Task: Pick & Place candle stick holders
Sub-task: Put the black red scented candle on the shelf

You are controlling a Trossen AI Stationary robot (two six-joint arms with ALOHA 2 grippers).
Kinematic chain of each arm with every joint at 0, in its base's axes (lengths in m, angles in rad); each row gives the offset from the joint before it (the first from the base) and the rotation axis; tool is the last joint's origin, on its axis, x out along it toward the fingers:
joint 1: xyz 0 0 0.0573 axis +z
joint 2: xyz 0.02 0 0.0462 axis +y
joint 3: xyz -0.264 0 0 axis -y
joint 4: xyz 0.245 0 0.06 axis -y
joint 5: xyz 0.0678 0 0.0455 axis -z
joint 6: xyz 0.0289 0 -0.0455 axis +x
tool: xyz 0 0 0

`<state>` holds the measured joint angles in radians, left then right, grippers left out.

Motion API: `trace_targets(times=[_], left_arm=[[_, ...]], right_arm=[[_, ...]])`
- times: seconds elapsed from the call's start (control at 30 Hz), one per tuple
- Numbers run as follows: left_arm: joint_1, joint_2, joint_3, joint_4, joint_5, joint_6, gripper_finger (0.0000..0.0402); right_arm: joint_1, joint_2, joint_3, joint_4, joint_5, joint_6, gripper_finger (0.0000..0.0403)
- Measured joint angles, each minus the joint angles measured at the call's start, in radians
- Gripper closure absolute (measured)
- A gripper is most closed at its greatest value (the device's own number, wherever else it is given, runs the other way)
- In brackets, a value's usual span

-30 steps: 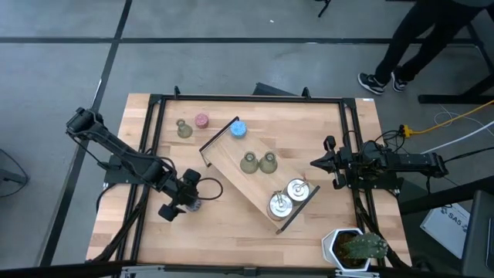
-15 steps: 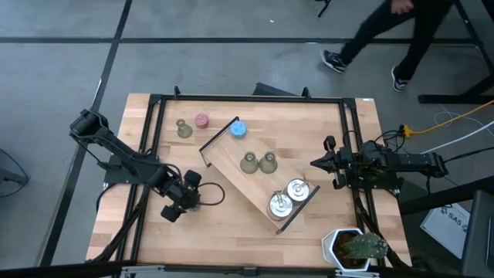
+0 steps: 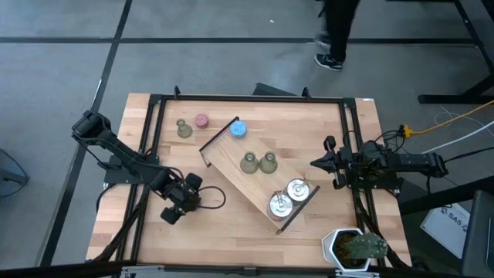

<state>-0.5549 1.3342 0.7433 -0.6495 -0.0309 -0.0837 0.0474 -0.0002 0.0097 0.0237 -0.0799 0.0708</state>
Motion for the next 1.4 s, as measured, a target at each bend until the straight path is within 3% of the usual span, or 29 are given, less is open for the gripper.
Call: trace_targets(times=[1.0,1.4], left_arm=[[0.011,0.088,0.000,0.027,-0.033,0.045,0.0004],[0.015,0.088,0.000,0.026,-0.008,0.045,0.0048]], right_arm=[[0.000,0.000,0.000,0.000,0.000,0.000,0.0402],[0.000,0.000,0.000,0.000,0.000,0.000,0.0402]])
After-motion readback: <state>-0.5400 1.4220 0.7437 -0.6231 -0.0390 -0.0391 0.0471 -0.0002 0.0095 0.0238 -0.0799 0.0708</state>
